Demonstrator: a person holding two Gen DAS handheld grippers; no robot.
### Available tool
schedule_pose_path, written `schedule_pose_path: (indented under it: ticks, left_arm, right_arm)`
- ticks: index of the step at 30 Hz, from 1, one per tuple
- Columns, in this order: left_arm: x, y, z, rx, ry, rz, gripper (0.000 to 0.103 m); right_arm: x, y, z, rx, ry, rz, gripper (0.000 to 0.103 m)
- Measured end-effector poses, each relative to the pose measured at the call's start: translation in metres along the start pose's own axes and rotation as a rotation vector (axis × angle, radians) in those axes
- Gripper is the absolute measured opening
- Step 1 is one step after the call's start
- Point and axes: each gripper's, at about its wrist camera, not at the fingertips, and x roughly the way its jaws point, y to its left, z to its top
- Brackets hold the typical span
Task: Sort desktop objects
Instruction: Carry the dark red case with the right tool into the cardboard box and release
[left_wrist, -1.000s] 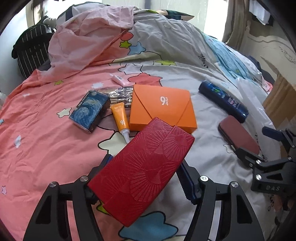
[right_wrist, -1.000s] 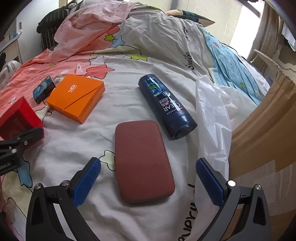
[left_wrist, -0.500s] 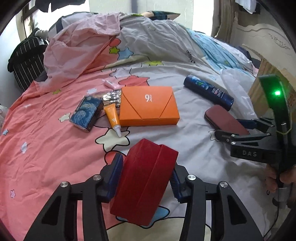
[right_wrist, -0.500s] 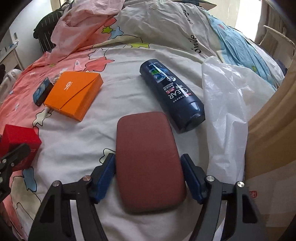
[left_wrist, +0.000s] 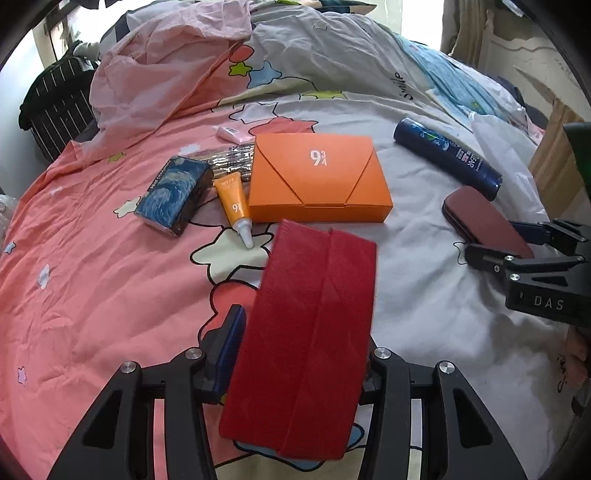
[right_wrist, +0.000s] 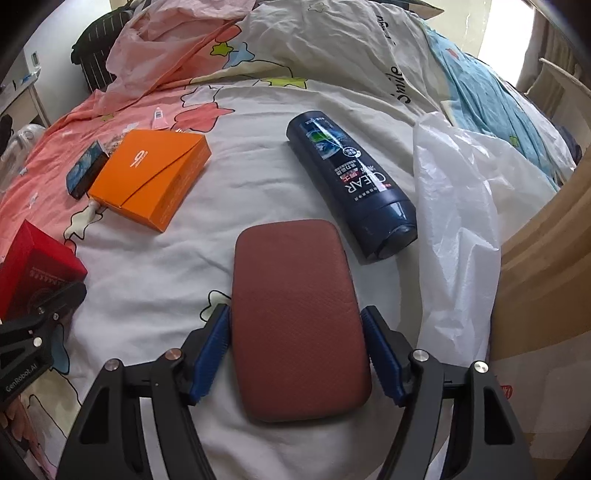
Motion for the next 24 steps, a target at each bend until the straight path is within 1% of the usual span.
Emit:
schedule_pose_path:
  ticks: [4,9,11,20,24]
  left_arm:
    - [-0.002,-0.002,-0.001,0.020,-0.001,-0.023,0.039]
    - [-0.013,-0.007,-0.001,0.028,-0.012,-0.030,0.037]
    - [-0.020,-0.008,-0.001,0.029,-0.020,-0.029,0.036]
    - [-0.049,-0.013,-0.004,0.027,-0.059,-0.031,0.035]
    - [-0.060,-0.017,-0.007,0.033,-0.070,-0.030,0.035]
  right_arm:
    - [-0.005,0.001,-0.003,0.013,-0.019,0.008,0.066]
    - [-0.014,0.003,-0.007,0.033,-0.052,0.021,0.065]
    - [-0.023,0.005,-0.010,0.038,-0.068,0.042,0.065]
    - [-0.067,0.021,-0.020,0.001,-0.124,0.062,0.063]
    - [-0.079,0.024,-0.024,-0.006,-0.137,0.065,0.063]
